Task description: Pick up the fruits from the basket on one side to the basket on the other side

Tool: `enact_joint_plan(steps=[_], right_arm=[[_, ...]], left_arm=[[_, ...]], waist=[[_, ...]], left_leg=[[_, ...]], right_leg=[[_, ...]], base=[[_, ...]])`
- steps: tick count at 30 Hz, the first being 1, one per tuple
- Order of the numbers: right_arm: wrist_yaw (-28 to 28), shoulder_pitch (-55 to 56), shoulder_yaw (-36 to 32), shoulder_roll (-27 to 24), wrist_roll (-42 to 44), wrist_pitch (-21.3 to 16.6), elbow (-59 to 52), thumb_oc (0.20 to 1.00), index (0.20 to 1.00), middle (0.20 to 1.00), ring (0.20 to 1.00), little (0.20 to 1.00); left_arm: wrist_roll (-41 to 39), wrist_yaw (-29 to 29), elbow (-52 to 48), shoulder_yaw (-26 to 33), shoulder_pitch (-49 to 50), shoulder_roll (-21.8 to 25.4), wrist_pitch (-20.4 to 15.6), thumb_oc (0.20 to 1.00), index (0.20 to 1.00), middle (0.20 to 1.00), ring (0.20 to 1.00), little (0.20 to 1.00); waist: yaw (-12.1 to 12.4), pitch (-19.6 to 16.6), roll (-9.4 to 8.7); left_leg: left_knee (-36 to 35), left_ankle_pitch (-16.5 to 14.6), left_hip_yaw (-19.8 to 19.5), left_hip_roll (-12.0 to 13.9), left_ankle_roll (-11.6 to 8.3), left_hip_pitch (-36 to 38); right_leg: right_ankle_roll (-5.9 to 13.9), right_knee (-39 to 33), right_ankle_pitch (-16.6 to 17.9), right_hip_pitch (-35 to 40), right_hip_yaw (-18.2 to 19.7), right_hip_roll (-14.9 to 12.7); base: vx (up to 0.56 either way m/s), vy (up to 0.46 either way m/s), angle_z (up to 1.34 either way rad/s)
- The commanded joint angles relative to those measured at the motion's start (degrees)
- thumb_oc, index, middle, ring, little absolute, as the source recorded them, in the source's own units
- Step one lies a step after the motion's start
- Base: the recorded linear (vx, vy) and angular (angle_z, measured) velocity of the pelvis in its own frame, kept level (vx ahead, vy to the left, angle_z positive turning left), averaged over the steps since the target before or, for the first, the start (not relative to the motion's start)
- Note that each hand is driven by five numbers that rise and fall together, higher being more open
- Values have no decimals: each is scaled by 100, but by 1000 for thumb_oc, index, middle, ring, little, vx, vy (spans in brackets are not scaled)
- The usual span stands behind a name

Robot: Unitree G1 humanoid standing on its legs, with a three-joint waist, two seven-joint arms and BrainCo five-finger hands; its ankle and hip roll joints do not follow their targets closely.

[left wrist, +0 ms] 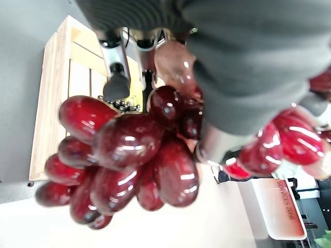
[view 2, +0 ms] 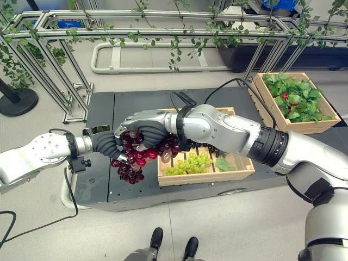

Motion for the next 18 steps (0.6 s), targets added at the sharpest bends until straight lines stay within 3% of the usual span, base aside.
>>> enact_joint_plan(steps=[1, 7, 9, 18], right_arm=[[-800, -1179, -313, 1140, 181, -550, -231, 200, 200, 200, 200, 200], [-766, -1147, -289, 980, 150, -578, -247, 200, 200, 200, 200, 200], [-725, -1095, -277, 780, 222, -583, -242, 1000, 1000, 1000, 1000, 1000], [-892, -1273, -267, 254, -313, -701, -301, 1000, 1000, 1000, 1000, 1000]], left_arm=[[-248, -89, -465, 169, 188, -843, -346, 200, 200, 200, 200, 200], [-394, -91, -550, 485, 538, -826, -350, 200, 200, 200, 200, 200], [-468, -117, -568, 672, 781, -774, -347, 200, 200, 200, 200, 200], [-441, -163, -639, 1189, 1406, -697, -336, 200, 200, 200, 200, 200]], waist=[[148, -276, -315], [151, -296, -305], [168, -305, -316], [162, -352, -306]], left_leg=[[155, -320, 277, -4, -124, 183], [138, -313, 273, 1, -128, 199], [117, -310, 274, -5, -129, 209], [110, -322, 273, -24, -124, 240]], right_leg=[[585, 157, 147, 95, -5, -475], [587, 141, 142, 122, -13, -478], [593, 126, 147, 137, -32, -474], [607, 108, 151, 171, -50, -481]], base=[[0, 0, 0], [0, 0, 0], [0, 0, 0], [0, 0, 0]])
